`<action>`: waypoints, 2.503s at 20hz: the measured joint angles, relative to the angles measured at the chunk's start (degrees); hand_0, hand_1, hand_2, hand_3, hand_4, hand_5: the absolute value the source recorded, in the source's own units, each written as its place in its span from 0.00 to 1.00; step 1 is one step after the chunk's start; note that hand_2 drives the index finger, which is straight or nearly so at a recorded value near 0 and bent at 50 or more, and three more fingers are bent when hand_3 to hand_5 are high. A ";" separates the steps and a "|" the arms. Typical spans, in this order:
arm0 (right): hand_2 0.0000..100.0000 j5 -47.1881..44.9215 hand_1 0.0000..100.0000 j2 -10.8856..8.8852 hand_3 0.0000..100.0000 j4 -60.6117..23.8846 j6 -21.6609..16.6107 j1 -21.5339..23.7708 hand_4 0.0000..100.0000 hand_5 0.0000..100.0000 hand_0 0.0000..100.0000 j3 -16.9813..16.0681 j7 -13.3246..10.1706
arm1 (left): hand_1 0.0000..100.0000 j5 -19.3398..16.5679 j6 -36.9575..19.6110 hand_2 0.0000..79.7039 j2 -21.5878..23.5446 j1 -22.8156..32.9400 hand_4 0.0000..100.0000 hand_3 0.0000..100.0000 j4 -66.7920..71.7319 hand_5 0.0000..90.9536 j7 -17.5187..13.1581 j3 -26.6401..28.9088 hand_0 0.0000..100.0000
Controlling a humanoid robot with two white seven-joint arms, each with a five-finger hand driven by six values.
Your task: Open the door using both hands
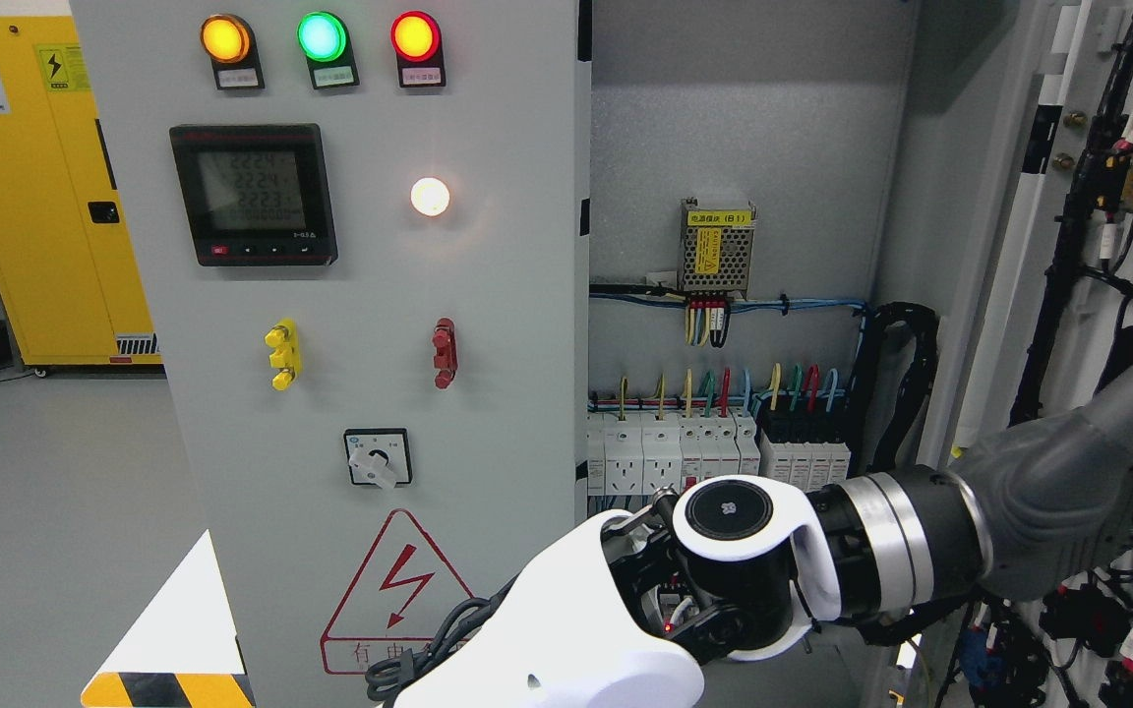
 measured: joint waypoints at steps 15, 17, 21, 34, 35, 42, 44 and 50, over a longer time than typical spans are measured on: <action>0.00 0.00 0.08 0.00 0.00 -0.01 0.00 0.00 0.00 0.00 0.21 0.00 0.00 | 0.00 2.35 0.37 0.00 4.61 2.71 0.00 0.00 -5.48 0.00 -0.20 1.27 0.00; 0.00 0.00 0.08 0.00 0.00 -0.01 0.00 0.00 0.00 0.00 0.21 0.00 0.00 | 0.00 2.34 0.38 0.00 6.45 4.38 0.00 0.00 -6.92 0.00 -0.24 2.29 0.00; 0.00 0.00 0.08 0.00 0.00 -0.01 0.00 0.00 0.00 0.00 0.22 0.00 0.00 | 0.00 0.66 0.38 0.00 10.30 9.13 0.00 0.00 -9.00 0.00 -0.46 3.73 0.00; 0.00 0.00 0.08 0.01 0.00 0.00 0.00 0.00 0.00 0.00 0.21 0.00 0.01 | 0.00 -21.95 -2.49 0.00 17.72 47.36 0.00 0.00 -11.38 0.00 -0.07 8.22 0.00; 0.00 0.00 0.08 0.01 0.00 0.00 0.00 0.00 0.00 0.00 0.21 0.00 0.01 | 0.00 -23.57 -3.56 0.00 17.96 50.57 0.00 0.00 -11.02 0.00 -0.06 9.07 0.00; 0.00 0.00 0.13 0.00 0.00 0.00 0.00 0.00 0.00 0.00 0.21 0.00 0.01 | 0.00 -30.19 -19.16 0.00 19.10 68.37 0.00 0.00 -3.30 0.00 -0.04 15.04 0.00; 0.00 0.00 0.13 0.00 0.00 0.00 0.00 0.00 0.00 0.00 0.21 0.00 0.01 | 0.00 -30.90 -23.01 0.00 19.13 71.01 0.00 0.00 1.13 0.00 -0.04 16.93 0.00; 0.00 0.00 0.00 0.00 0.00 0.00 0.00 0.00 0.00 0.00 0.25 0.00 0.01 | 0.00 -32.07 -30.00 0.00 16.56 73.60 0.00 0.00 18.95 0.00 -0.03 25.16 0.00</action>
